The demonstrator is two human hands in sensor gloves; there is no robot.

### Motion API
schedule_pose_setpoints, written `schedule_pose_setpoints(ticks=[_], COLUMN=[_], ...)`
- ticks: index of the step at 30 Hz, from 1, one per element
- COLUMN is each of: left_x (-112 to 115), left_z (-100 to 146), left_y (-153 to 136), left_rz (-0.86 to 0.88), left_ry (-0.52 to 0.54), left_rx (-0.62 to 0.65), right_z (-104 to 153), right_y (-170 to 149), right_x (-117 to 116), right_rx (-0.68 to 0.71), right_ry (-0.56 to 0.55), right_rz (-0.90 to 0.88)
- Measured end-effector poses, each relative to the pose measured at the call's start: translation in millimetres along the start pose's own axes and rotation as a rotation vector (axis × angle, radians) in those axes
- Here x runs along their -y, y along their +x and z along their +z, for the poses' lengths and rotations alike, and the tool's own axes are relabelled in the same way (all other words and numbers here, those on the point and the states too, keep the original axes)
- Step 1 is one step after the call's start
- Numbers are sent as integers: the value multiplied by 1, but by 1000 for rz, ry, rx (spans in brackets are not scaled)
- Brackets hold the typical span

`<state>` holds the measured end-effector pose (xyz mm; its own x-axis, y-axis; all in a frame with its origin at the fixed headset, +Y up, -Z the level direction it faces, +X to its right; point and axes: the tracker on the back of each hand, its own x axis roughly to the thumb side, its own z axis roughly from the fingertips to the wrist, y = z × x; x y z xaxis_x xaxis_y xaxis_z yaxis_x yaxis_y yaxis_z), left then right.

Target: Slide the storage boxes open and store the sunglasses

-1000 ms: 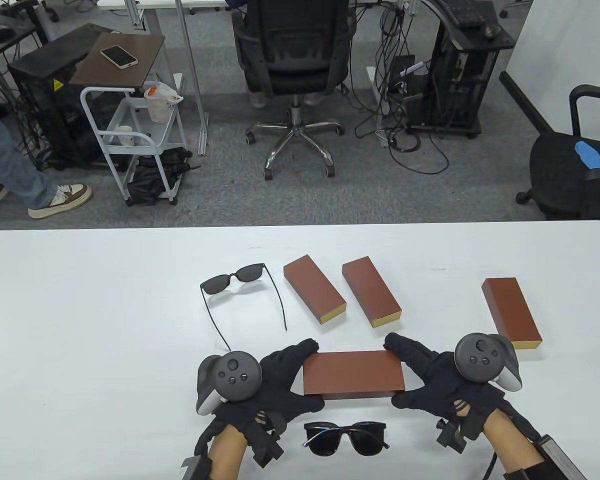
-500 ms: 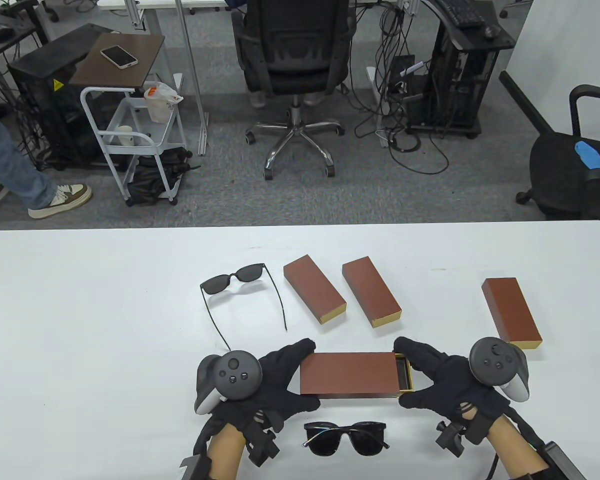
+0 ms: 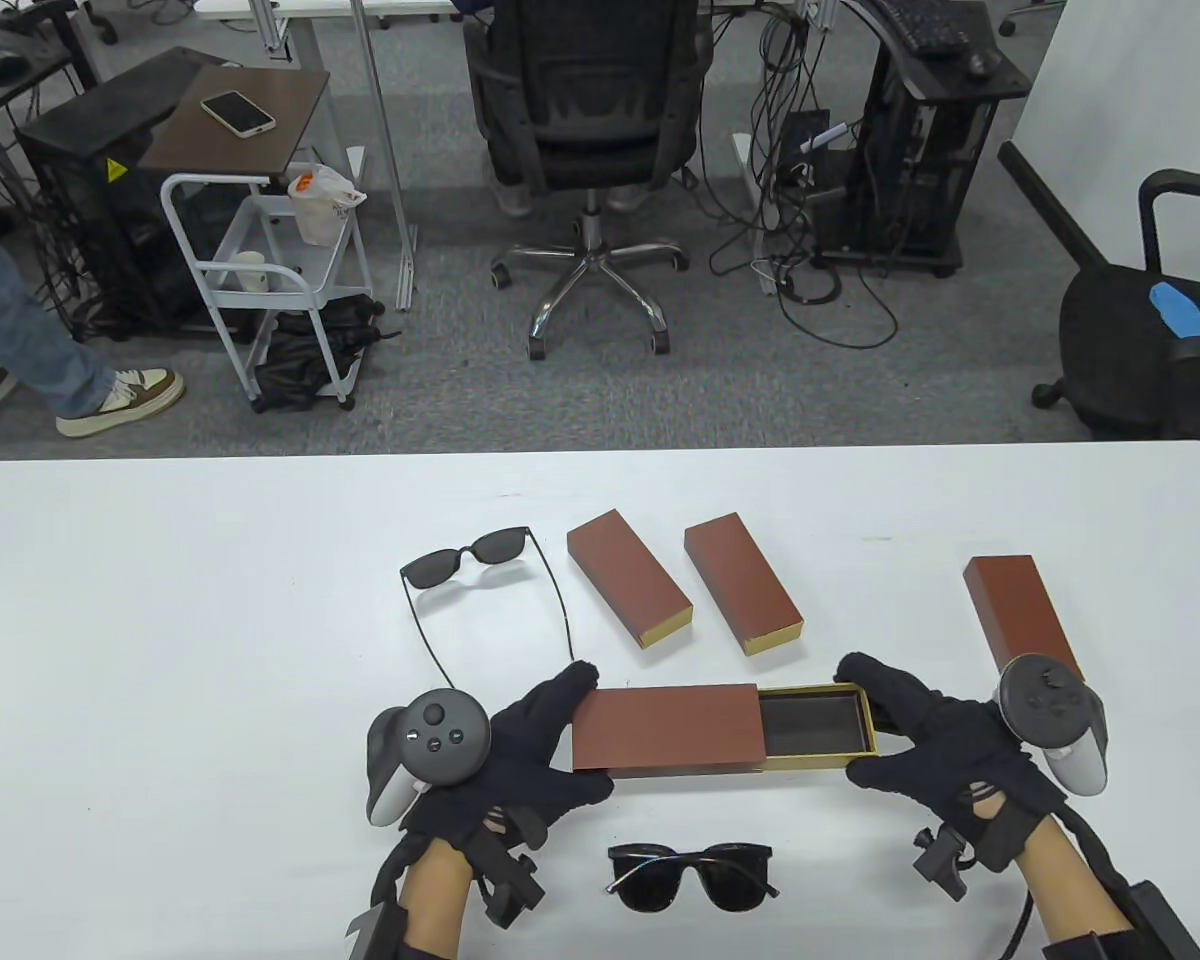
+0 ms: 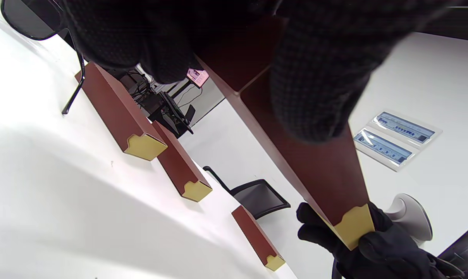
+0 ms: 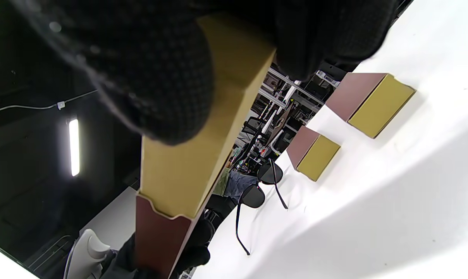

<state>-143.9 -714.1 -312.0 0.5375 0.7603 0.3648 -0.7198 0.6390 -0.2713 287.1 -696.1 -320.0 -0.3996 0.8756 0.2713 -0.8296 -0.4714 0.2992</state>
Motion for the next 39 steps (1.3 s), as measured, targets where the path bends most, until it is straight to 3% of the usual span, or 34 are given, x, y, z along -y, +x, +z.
schedule_pose_setpoints(ticks=[5,10,14,16,21,26,31,39], left_x=[2,8,9,10,23,34,35,29], left_z=[0,1,4,5,5,3,3,9], left_y=[-2,-7,-11,-14,-20,-18,-19,-21], left_rz=[89,327,507,602,908,1081,1068,1082], left_ry=[-2,-10,97,100,-38,-179,-131,74], left_rx=[-33,-111,-180,-205,-220,-186,-210,-235], right_z=[2,3,4,4,4,4,4,3], right_y=[-2,2,5,7,12,13,13,16], right_x=[2,3,0,-2,-10,-16,-19,-26], right_rx=[6,31,48,55,65,59,52,37], right_ry=[-24,-58,-81,-102,-109,-106,-103,-89], right_rz=[-39,-87,-102,-123,-156,-168,-167,-111])
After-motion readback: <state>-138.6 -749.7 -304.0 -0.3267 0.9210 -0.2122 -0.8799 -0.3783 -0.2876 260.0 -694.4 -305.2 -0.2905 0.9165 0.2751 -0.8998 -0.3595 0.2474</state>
